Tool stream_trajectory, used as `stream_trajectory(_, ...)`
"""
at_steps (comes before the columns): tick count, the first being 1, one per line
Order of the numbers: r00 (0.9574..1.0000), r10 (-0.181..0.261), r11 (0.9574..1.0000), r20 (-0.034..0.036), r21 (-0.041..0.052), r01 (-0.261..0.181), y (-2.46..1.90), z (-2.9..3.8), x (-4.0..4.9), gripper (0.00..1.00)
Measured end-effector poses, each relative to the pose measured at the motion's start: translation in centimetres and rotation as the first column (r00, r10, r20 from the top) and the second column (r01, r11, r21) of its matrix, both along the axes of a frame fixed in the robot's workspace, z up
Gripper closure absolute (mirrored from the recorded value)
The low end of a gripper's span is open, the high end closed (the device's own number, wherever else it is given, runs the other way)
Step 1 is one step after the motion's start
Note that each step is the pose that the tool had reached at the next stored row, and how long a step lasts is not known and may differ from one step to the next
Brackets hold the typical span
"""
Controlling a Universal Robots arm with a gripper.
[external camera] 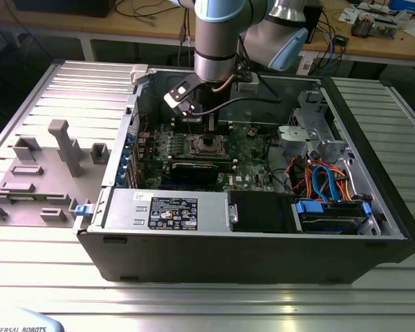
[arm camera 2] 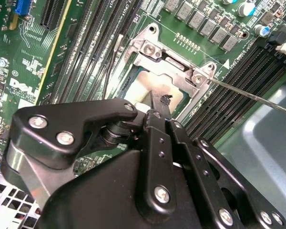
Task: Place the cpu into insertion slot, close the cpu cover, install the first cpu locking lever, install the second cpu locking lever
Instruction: 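Install the first cpu locking lever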
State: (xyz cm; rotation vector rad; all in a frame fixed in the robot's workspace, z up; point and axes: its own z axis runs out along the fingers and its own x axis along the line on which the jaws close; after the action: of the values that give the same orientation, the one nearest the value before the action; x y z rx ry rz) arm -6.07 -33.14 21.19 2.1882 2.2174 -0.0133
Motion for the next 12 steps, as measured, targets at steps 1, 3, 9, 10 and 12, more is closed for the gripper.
stream_trajectory(1, 1.0, 0.0, 1.0, 0.0, 0.0, 0.0, 0.0, 0.04, 0.0, 0.89)
stream_trajectory(3, 1.0, 0.0, 1.0, 0.0, 0.0, 0.0, 0.0, 0.14, 0.0, 0.89)
stream_trajectory(9, 1.0, 0.0, 1.0, 0.0, 0.0, 0.0, 0.0, 0.56, 0.0, 0.89)
stream_trajectory(10, 1.0, 0.0, 1.0, 0.0, 0.0, 0.0, 0.0, 0.63, 0.0, 0.89)
stream_trajectory(12, 1.0, 0.0, 1.0, 0.0, 0.0, 0.0, 0.0, 0.76, 0.0, 0.89)
